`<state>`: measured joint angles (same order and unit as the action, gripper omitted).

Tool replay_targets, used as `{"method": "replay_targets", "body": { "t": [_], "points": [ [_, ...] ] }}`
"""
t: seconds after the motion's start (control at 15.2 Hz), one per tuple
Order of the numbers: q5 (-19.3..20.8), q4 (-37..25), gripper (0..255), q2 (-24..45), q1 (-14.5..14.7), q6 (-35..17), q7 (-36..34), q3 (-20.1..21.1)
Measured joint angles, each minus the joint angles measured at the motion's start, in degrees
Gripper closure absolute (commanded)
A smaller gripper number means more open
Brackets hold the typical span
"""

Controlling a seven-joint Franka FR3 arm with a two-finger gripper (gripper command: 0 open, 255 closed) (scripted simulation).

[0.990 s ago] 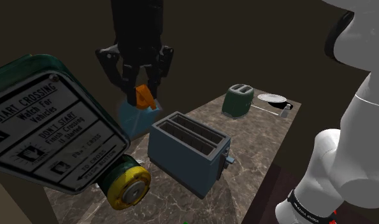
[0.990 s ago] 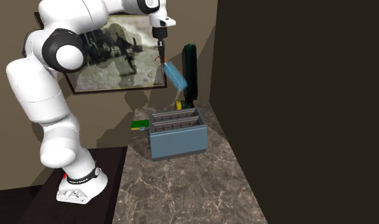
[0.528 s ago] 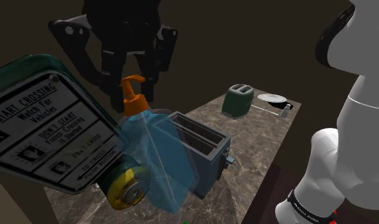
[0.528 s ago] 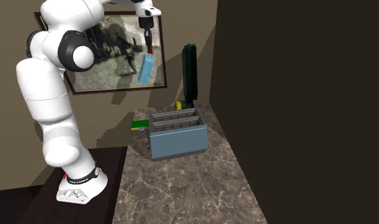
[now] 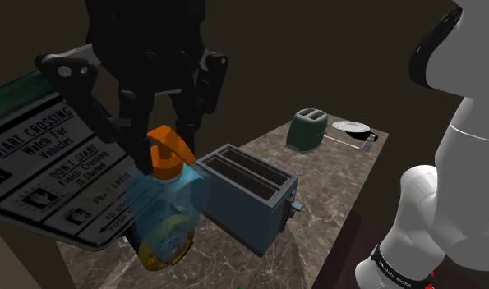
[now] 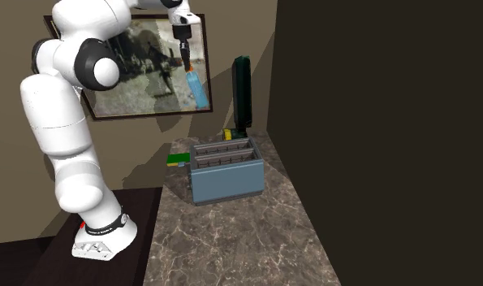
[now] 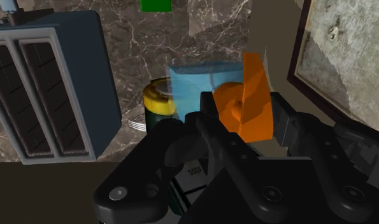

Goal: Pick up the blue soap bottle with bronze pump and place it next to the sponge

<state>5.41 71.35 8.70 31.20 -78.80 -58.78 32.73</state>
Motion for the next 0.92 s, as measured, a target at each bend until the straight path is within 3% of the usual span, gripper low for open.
{"method": "replay_targets", "body": {
  "t": [0.92],
  "points": [
    [-3.20,17.57,255,-5.65,-2.22,-12.82,1.80,-0.98]
  ]
}}
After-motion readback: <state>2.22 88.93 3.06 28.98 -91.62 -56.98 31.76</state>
